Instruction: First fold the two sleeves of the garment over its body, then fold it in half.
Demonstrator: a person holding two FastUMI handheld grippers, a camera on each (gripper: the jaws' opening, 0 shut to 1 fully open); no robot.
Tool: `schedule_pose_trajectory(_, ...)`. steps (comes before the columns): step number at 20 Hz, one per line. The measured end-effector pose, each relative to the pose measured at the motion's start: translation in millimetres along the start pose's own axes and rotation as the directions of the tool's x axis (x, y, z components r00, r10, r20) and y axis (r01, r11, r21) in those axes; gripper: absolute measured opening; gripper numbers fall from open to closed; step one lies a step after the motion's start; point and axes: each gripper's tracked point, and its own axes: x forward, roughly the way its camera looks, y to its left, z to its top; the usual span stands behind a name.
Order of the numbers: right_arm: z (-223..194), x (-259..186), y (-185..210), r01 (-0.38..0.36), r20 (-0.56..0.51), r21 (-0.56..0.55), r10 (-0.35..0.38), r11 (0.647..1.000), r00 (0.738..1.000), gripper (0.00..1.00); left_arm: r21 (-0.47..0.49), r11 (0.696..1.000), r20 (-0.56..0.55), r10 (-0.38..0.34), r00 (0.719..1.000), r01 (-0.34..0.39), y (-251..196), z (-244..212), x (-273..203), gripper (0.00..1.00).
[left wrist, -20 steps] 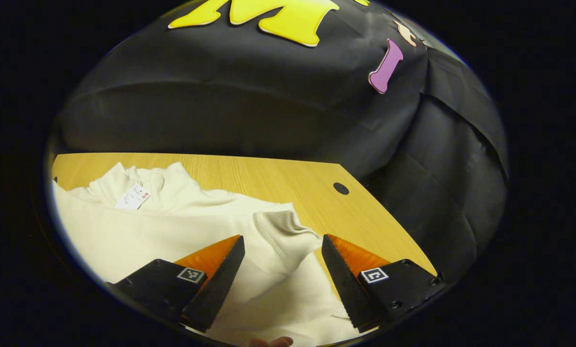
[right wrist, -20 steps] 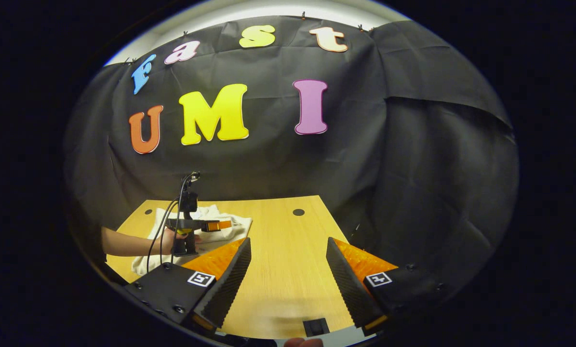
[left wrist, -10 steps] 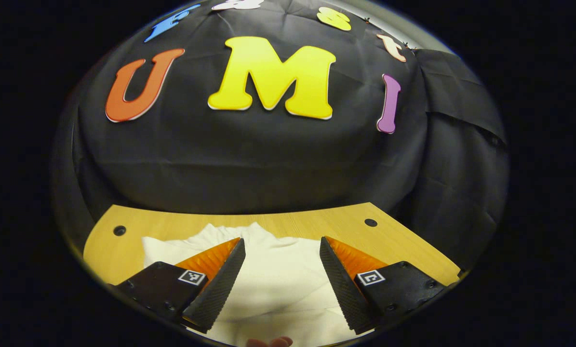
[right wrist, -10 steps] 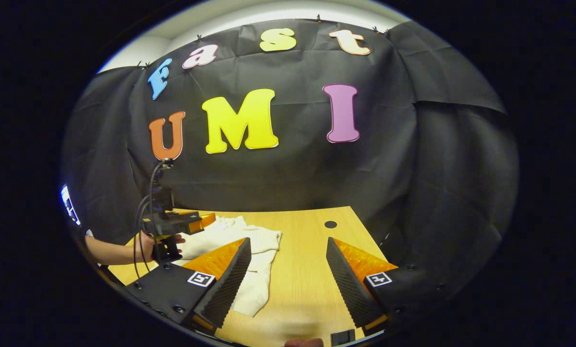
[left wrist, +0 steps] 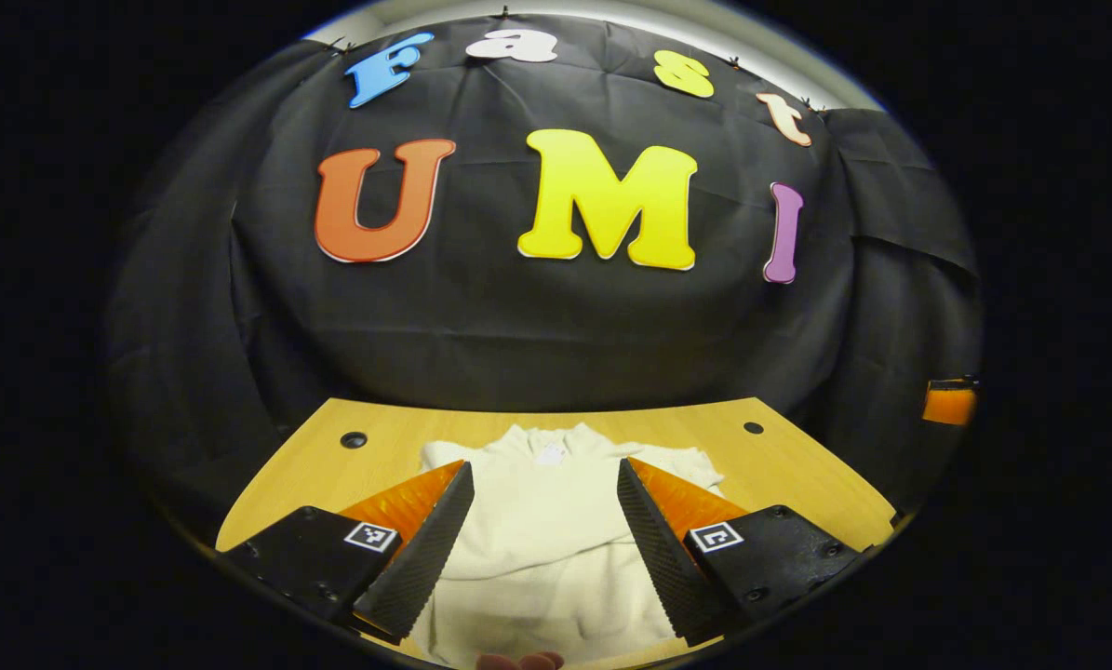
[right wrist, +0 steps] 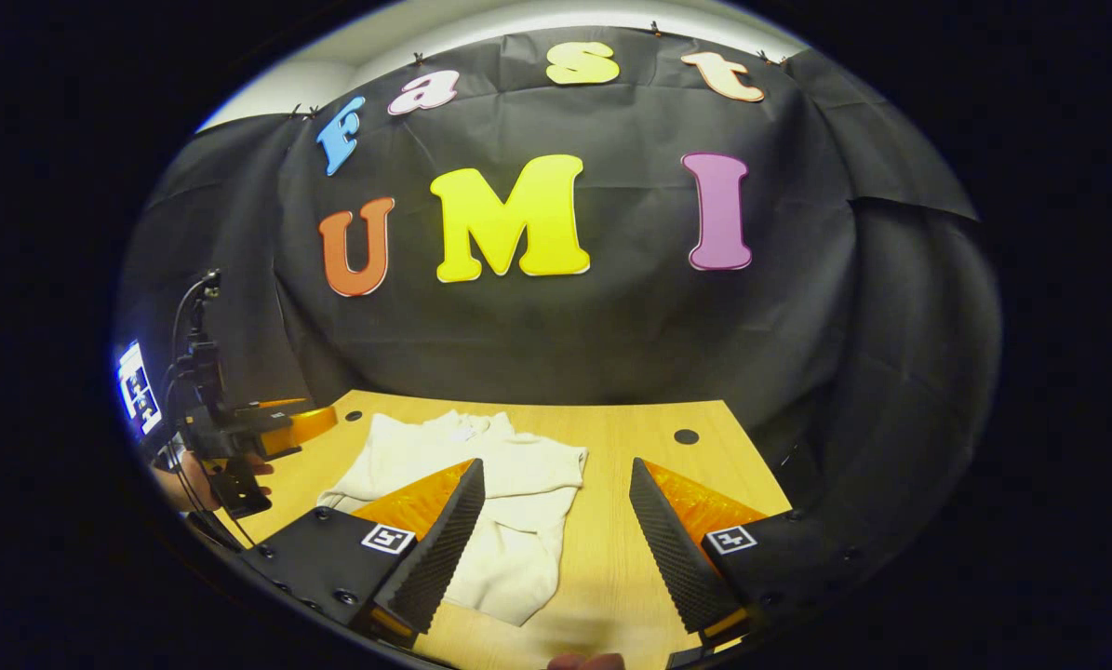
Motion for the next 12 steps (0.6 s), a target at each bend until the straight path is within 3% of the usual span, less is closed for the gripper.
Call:
schedule_pose_trajectory(6,-53,10,-9,0.004,-0.127,-0.038,-0.009,0.999,0.992,0.94,0.003,0.998,-0.115,0.062,0.991,-0.062,49,-61,-48,0.98)
schedule_pose_trajectory(12,-127,11,-8,-0.018,-0.294,-0.007,0.015,1.000,0.956,0.95,-0.094,0.995,-0.308,0.009,0.951,-0.040,71,-144,-79,0.98)
